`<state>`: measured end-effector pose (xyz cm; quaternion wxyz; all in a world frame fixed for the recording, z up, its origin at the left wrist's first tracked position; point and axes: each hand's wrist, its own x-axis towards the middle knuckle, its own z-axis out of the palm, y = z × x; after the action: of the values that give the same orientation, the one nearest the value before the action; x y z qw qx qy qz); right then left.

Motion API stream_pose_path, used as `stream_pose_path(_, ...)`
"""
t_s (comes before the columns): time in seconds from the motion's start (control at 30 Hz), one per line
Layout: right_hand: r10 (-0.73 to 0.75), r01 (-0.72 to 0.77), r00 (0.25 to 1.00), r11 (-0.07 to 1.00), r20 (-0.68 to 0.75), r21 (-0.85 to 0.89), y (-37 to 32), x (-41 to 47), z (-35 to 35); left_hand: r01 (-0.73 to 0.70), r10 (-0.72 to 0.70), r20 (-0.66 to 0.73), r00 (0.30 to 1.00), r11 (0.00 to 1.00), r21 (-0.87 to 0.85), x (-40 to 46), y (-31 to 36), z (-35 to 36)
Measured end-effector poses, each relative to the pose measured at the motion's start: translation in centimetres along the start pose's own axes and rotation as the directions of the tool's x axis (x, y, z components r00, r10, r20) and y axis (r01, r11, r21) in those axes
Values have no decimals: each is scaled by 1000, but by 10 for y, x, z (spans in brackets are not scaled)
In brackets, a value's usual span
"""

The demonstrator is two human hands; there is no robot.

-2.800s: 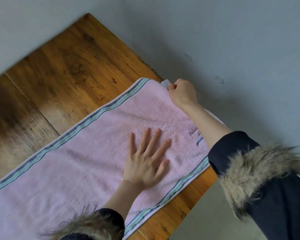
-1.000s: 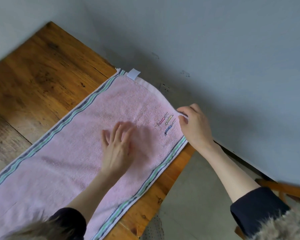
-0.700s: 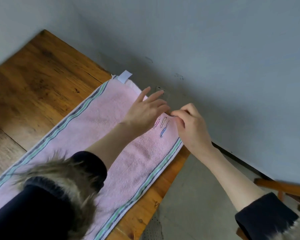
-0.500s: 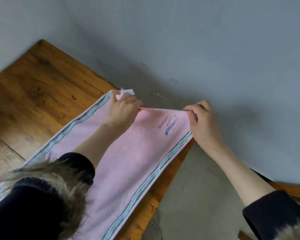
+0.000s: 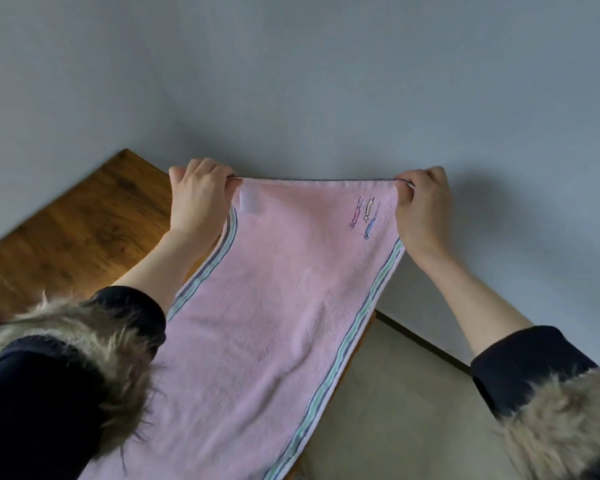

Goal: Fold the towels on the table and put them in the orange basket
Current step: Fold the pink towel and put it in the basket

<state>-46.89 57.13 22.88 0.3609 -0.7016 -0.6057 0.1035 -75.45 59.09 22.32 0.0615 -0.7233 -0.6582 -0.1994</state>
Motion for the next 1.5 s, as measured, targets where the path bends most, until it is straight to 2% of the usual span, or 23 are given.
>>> stream_pose_path(0.17, -50, 51, 998, 999, -43, 16, -36, -3, -24, 17, -21, -32, 999, 992, -123, 10, -12, -53)
stream_pose_path(0.3, -95, 96, 994, 995, -48, 12, -63, -37, -36, -61, 54, -47, 997, 987, -149, -12, -26, -86)
stream_pose_path(0.53, -189, 189, 982, 982, 1, -14, -110, -138, -56, -153, 151, -25, 988, 978, -144, -91, -77, -144)
stream_pose_path(0.7, -285, 284, 959, 959, -15, -21, -158, -223, -65, -222, 225, 2, 974, 962, -157, -162, -116, -189)
stream_pose_path(0.83, -335, 337, 941, 939, 44, -65, -181, -297, -63, -265, 277, 54, 959, 950, -166, -217, -144, -209)
stream_pose_path(0.97, -270, 278, 959, 954, 81, -109, -186, -371, -49, -323, 347, 144, 927, 931, -169, -278, -175, -209)
stream_pose_path(1.1, -164, 185, 955, 981, 248, -64, -182, -447, -15, -356, 392, 280, 877, 919, -170, -330, -204, -192)
stream_pose_path(1.2, -99, 149, 932, 981, 348, -122, -173, -486, 7, -384, 415, 381, 826, 910, -157, -357, -222, -169)
stream_pose_path(1.33, -79, 206, 893, 947, 443, -245, -158, -514, 29, -421, 453, 402, 796, 891, -171, -382, -240, -138)
stream_pose_path(1.5, -115, 320, 840, 894, 529, -314, -145, -543, 40, -511, 543, 397, 740, 837, -194, -401, -251, -117)
